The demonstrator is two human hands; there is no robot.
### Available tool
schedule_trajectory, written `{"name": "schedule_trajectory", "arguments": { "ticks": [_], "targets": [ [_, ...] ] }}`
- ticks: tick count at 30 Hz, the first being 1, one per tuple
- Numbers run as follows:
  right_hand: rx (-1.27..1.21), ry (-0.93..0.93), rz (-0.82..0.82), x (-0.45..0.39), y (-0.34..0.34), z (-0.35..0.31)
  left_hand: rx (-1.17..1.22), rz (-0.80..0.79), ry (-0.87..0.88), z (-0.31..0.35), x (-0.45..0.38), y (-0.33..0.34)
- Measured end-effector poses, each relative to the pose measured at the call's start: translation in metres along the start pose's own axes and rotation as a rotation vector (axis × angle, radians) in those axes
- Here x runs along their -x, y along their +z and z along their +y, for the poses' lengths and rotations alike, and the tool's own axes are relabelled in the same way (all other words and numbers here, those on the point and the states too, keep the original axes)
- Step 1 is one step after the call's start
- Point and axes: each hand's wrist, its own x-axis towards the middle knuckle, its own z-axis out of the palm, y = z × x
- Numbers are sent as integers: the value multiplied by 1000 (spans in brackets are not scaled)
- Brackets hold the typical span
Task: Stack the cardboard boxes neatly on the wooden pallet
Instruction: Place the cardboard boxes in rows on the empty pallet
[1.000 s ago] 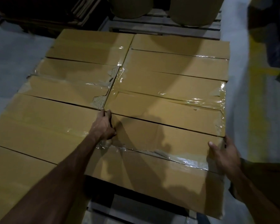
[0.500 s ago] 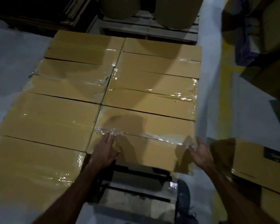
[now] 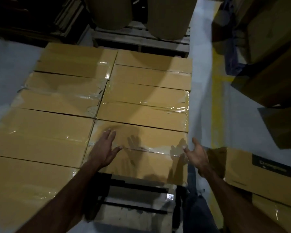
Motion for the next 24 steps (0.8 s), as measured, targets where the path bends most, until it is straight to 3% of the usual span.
{"name": "schedule_trajectory", "arguments": {
  "ticks": [14, 24],
  "targets": [
    [92, -190, 174, -329, 1, -111, -21, 90, -235, -59, -267, -30],
    [84, -132, 348, -380, 30, -115, -97, 103, -247, -107, -373, -48]
  ]
}}
